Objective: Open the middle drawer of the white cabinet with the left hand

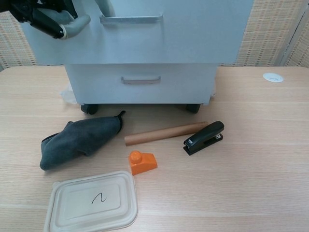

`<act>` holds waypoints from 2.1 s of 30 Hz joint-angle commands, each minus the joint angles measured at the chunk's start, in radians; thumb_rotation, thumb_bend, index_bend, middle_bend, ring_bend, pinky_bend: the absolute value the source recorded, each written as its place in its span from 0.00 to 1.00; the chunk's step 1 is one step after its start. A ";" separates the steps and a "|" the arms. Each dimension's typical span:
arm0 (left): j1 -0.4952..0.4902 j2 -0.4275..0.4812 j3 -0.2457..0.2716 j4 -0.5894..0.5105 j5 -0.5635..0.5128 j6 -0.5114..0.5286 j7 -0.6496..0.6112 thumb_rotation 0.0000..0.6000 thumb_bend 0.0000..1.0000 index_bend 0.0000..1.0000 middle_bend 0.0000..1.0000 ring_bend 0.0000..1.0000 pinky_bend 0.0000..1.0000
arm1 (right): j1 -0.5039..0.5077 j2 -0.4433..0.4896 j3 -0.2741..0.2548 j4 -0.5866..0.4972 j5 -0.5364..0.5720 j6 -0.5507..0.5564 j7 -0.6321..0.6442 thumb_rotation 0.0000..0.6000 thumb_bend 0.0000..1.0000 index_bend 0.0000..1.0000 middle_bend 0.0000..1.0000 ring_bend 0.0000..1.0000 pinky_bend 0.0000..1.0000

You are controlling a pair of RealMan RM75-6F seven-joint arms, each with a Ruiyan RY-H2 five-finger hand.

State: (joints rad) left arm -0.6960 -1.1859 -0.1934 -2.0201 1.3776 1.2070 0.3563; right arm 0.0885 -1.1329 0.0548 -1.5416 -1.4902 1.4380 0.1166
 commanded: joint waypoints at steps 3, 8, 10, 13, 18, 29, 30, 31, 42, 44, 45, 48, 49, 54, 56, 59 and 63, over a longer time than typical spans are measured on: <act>0.011 0.012 0.010 -0.016 0.011 0.000 0.004 1.00 0.54 0.35 1.00 1.00 1.00 | 0.000 0.000 0.000 -0.002 0.001 -0.001 -0.002 1.00 0.38 0.34 0.36 0.25 0.24; 0.025 0.015 0.017 -0.032 0.022 0.010 0.016 1.00 0.54 0.35 1.00 1.00 1.00 | 0.000 0.000 0.000 -0.003 -0.001 -0.001 -0.005 1.00 0.38 0.34 0.36 0.25 0.24; 0.030 0.017 0.021 -0.035 0.025 0.012 0.020 1.00 0.54 0.35 1.00 1.00 1.00 | 0.000 0.001 0.000 -0.004 0.001 -0.001 -0.006 1.00 0.38 0.34 0.36 0.25 0.24; 0.036 0.019 0.024 -0.042 0.031 0.014 0.022 1.00 0.54 0.36 1.00 1.00 1.00 | 0.001 0.001 0.000 -0.005 0.000 -0.002 -0.007 1.00 0.38 0.34 0.36 0.25 0.24; 0.050 0.023 0.032 -0.055 0.055 0.026 0.023 1.00 0.54 0.36 1.00 1.00 1.00 | 0.002 0.000 0.001 -0.006 0.002 -0.005 -0.010 1.00 0.38 0.34 0.36 0.25 0.24; 0.073 0.031 0.045 -0.074 0.081 0.033 0.028 1.00 0.54 0.36 1.00 1.00 1.00 | 0.000 0.001 0.001 -0.004 0.005 -0.005 -0.009 1.00 0.38 0.34 0.36 0.25 0.24; 0.076 0.032 0.045 -0.076 0.085 0.035 0.028 1.00 0.54 0.36 1.00 1.00 1.00 | 0.000 0.001 0.001 -0.004 0.004 -0.004 -0.008 1.00 0.38 0.34 0.36 0.25 0.24; 0.078 0.033 0.047 -0.077 0.088 0.037 0.028 1.00 0.54 0.36 1.00 1.00 1.00 | 0.000 0.001 0.001 -0.003 0.004 -0.005 -0.007 1.00 0.38 0.34 0.36 0.25 0.24; 0.110 0.047 0.063 -0.101 0.138 0.059 0.027 1.00 0.54 0.36 1.00 1.00 1.00 | 0.000 -0.001 0.001 0.002 0.006 -0.005 -0.004 1.00 0.38 0.34 0.36 0.25 0.24; 0.126 0.055 0.067 -0.099 0.162 0.082 0.011 1.00 0.54 0.36 1.00 1.00 1.00 | -0.002 0.000 0.002 0.003 0.008 -0.005 -0.003 1.00 0.38 0.34 0.36 0.25 0.24; 0.138 0.060 0.072 -0.095 0.178 0.099 -0.001 1.00 0.54 0.36 1.00 1.00 1.00 | -0.002 0.001 0.002 0.004 0.008 -0.005 -0.002 1.00 0.38 0.34 0.36 0.25 0.24; 0.178 0.070 0.090 -0.073 0.223 0.151 -0.040 1.00 0.54 0.40 1.00 1.00 1.00 | -0.003 0.002 0.002 0.006 0.009 -0.004 0.003 1.00 0.38 0.34 0.36 0.25 0.24; 0.191 0.072 0.096 -0.063 0.237 0.169 -0.055 1.00 0.54 0.43 1.00 1.00 1.00 | -0.003 0.002 0.002 0.008 0.009 -0.004 0.004 1.00 0.38 0.34 0.36 0.25 0.24; 0.281 0.076 0.129 0.004 0.292 0.291 -0.139 1.00 0.54 0.59 0.98 0.98 1.00 | 0.001 0.000 0.004 0.016 0.011 -0.012 0.012 1.00 0.38 0.34 0.36 0.25 0.24; 0.312 0.081 0.134 0.024 0.283 0.329 -0.172 1.00 0.54 0.67 0.97 0.95 1.00 | 0.003 -0.001 0.005 0.020 0.013 -0.016 0.015 1.00 0.38 0.34 0.36 0.25 0.24; 0.363 0.086 0.129 0.066 0.259 0.396 -0.210 1.00 0.54 0.73 0.97 0.94 1.00 | 0.009 -0.003 0.007 0.025 0.016 -0.026 0.017 1.00 0.38 0.34 0.36 0.25 0.24; 0.423 0.081 0.117 0.135 0.187 0.450 -0.244 1.00 0.54 0.77 0.96 0.93 1.00 | 0.020 -0.006 0.012 0.029 0.020 -0.041 0.017 1.00 0.38 0.34 0.36 0.25 0.24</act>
State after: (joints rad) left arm -0.2979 -1.1041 -0.0710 -1.9166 1.6001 1.6345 0.1339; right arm 0.1069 -1.1379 0.0655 -1.5134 -1.4709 1.3987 0.1332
